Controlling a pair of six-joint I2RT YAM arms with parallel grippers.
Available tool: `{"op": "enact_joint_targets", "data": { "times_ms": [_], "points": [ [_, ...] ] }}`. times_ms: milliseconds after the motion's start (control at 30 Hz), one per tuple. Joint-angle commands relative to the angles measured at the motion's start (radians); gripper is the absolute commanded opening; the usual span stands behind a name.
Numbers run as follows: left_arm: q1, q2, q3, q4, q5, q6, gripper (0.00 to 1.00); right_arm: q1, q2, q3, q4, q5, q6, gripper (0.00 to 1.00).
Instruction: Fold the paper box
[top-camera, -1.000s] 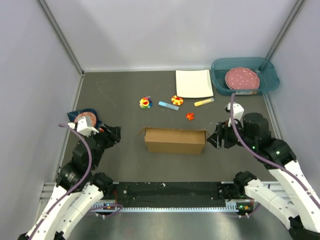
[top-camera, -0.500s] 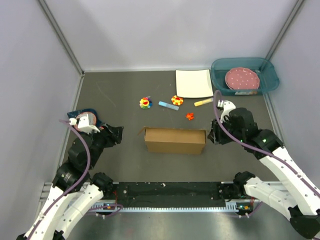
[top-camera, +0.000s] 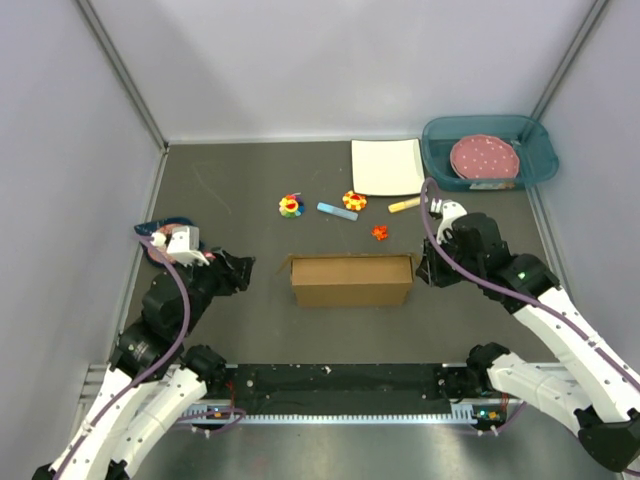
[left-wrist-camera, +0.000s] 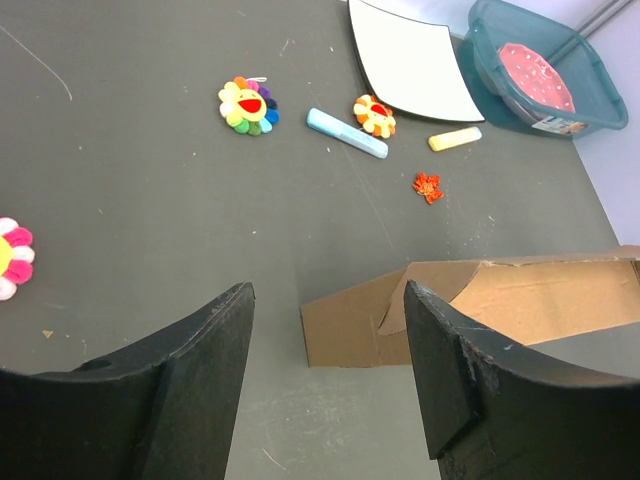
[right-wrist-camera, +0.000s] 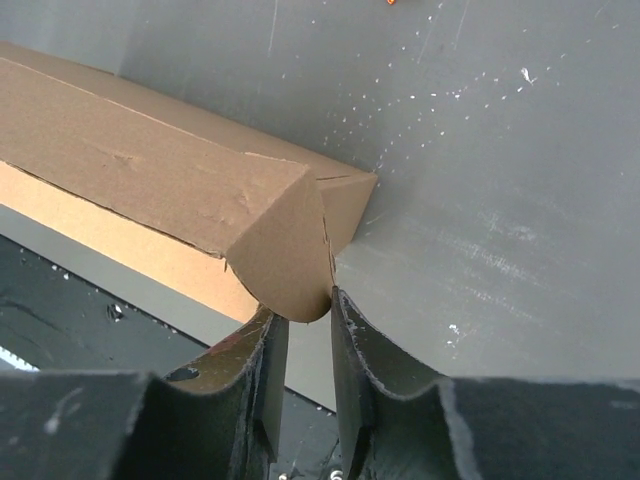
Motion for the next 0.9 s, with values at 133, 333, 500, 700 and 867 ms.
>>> {"op": "enact_joint_targets", "data": {
  "times_ms": [133, 333, 500, 700, 867],
  "points": [
    [-0.003, 0.016, -0.018, 0.091, 0.073, 0.056, 0.67, 0.008, 0.005, 0.041, 0.036, -0.005, 0.020, 0.20],
    [-0.003, 0.004, -0.055, 0.152, 0.159, 0.112, 0.67, 0.008, 0.012, 0.045, 0.034, -0.011, 0.025, 0.17],
    [-0.003, 0.027, -0.098, 0.200, 0.291, 0.180, 0.68, 0.005, 0.021, 0.053, 0.034, -0.020, 0.036, 0.15],
    [-0.003, 0.085, -0.130, 0.236, 0.343, 0.209, 0.64, 0.007, 0.030, 0.067, 0.030, -0.031, 0.037, 0.14],
    [-0.003, 0.110, -0.141, 0.309, 0.368, 0.217, 0.59, 0.008, 0.033, 0.074, 0.027, -0.037, 0.040, 0.12]
  ]
}}
